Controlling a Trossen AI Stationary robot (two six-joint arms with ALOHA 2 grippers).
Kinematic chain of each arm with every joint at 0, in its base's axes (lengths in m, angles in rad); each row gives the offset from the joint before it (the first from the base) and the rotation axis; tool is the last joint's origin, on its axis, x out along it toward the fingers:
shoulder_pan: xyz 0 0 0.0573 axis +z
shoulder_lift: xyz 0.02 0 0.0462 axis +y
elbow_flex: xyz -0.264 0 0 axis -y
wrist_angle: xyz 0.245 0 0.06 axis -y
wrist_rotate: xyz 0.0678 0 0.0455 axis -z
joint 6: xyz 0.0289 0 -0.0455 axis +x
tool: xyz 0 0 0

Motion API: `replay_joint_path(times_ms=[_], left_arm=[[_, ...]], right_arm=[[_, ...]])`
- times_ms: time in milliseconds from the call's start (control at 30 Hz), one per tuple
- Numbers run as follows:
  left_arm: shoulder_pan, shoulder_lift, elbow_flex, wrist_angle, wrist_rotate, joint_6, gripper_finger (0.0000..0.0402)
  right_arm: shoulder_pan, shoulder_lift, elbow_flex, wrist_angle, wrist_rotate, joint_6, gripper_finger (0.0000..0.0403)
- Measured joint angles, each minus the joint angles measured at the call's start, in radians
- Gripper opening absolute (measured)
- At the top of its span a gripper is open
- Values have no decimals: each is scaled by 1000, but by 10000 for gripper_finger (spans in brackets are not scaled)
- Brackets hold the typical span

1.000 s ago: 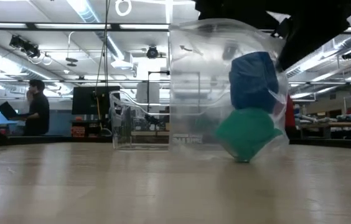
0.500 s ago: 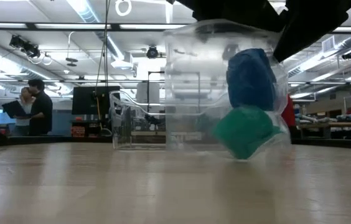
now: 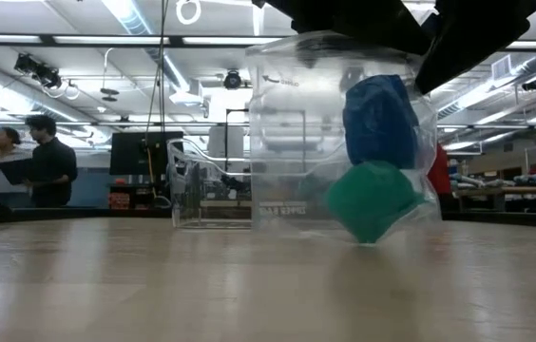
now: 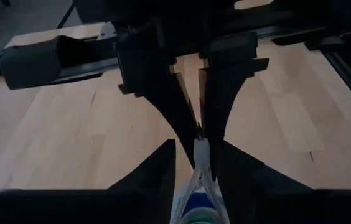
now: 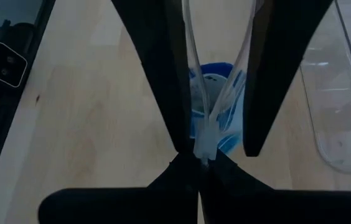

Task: Roll bandage
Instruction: Close the transparent zip bag

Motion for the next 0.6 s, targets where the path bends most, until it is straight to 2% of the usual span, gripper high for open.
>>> replay_joint_path(times_ms=[167,500,600], left_arm=[[0,0,0,-1,-1,4,105],[3,0,0,-8,-3,6,27],[3,0,0,-9,-4,7,21]], right_arm=[[0,0,0,18,2,-21,0],[0,0,0,17,8,-23,0],[0,0,0,16,8,-23,0]])
